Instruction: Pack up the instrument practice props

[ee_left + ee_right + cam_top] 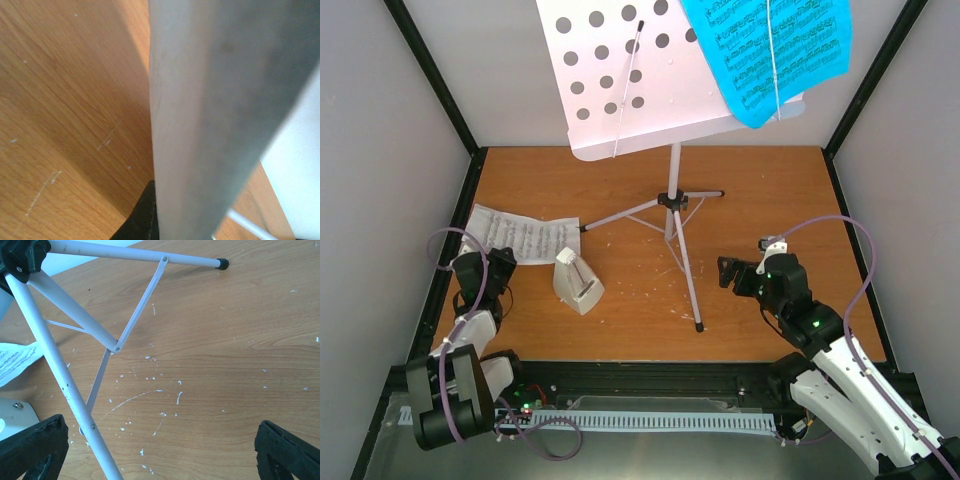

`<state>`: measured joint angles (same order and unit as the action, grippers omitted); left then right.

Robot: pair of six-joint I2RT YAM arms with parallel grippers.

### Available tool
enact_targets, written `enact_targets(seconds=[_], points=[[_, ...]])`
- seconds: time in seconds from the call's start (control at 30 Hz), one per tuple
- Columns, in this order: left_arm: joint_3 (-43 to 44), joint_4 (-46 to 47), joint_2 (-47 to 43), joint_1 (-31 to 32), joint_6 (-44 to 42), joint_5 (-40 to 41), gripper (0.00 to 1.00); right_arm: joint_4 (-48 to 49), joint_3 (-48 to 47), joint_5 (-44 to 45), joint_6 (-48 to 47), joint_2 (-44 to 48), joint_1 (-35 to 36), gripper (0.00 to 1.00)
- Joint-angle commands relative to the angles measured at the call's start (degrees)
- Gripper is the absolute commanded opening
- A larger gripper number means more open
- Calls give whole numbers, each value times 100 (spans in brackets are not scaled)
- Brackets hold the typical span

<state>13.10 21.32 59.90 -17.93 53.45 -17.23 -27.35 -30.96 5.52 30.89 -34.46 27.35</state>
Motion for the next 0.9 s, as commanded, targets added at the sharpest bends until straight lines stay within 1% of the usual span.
enact_targets(seconds=[0.0,0.07,0.1,0.17,0.23,0.27,0.3,0.37,0.4,0.43,0.53,0.63,0.67,0.77,0.87], points=[[-39,-188,-177,-43,99,433,1,43,83,46,20,98,-11,100],[-72,-260,-243,-43,36,495,5,36,111,71,12,149,-11,100],[-77,-305,-261,-43,8,493,10,35,109,95,11,180,-11,100],[-72,-420,-289,-37,-43,449,25,49,115,115,-17,250,-12,100],[-66,-536,-353,-43,-71,382,31,120,109,97,-58,299,-11,100],[-58,-599,-408,-39,-89,362,37,187,112,72,-96,330,-11,100],[-50,-675,-481,-43,-90,364,47,271,109,34,-136,353,-11,100],[0,-915,-670,-42,-90,456,82,481,100,-55,-227,390,-12,100],[44,-1043,-785,-43,-82,518,95,602,80,-125,-259,383,-12,100],[88,-1235,-884,-37,-93,562,99,798,69,-232,-325,365,-15,100],[269,-1684,-1232,-44,-111,728,99,1495,10,-585,-520,183,-16,100],[450,-2187,-1636,-41,-46,961,99,2281,-103,-896,-670,-207,-26,100],[495,-2361,-1797,-43,-15,1094,100,2730,-130,-1016,-725,-376,-28,100],[571,-2728,-2388,-43,2,1474,99,3686,-254,-1389,-964,-938,-47,100],[773,-2906,-2810,-37,-266,1630,100,4557,-429,-1784,-1353,-1623,-54,100]])
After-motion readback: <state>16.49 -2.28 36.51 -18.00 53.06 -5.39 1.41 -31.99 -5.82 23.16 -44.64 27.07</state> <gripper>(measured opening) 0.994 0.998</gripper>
